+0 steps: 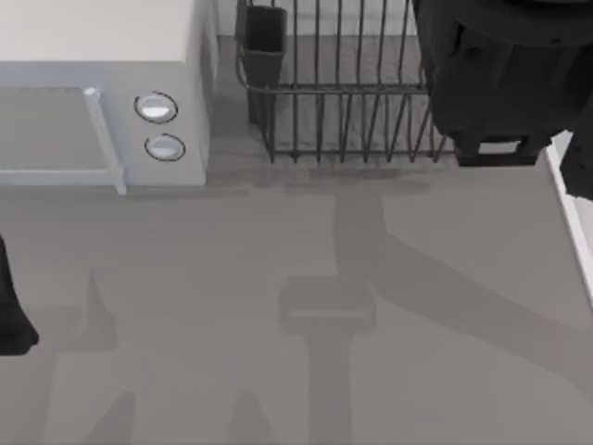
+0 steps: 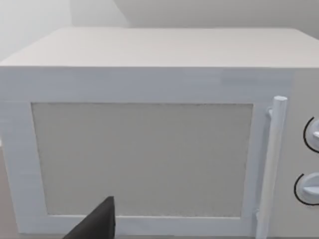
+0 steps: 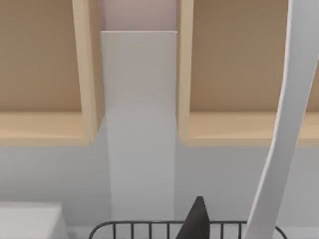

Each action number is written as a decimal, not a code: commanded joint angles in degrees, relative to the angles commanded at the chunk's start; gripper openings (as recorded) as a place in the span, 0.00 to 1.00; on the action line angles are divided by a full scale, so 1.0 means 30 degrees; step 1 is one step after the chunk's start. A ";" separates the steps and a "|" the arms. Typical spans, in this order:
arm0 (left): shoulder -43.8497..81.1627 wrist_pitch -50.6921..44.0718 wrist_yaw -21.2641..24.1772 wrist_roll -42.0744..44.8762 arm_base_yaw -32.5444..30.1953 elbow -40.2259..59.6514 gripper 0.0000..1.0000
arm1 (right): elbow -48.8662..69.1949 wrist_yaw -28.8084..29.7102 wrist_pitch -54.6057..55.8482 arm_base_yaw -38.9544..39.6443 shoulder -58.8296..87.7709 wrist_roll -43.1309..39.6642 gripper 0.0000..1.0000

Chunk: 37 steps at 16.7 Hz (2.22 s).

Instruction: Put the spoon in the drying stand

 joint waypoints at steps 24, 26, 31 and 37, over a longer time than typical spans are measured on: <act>0.0000 0.0000 0.0000 0.0000 0.0000 0.0000 1.00 | -0.1956 -0.7495 1.3876 -0.7682 1.1553 -0.0281 0.23; 0.0000 0.0000 0.0000 0.0000 0.0000 0.0000 1.00 | -0.1956 -0.7495 1.3876 -0.7682 1.1553 -0.0281 0.38; 0.0000 0.0000 0.0000 0.0000 0.0000 0.0000 1.00 | -0.1956 -0.7495 1.3876 -0.7682 1.1553 -0.0281 0.75; 0.0000 0.0000 0.0000 0.0000 0.0000 0.0000 1.00 | -0.1956 -0.7495 1.3876 -0.7682 1.1553 -0.0281 1.00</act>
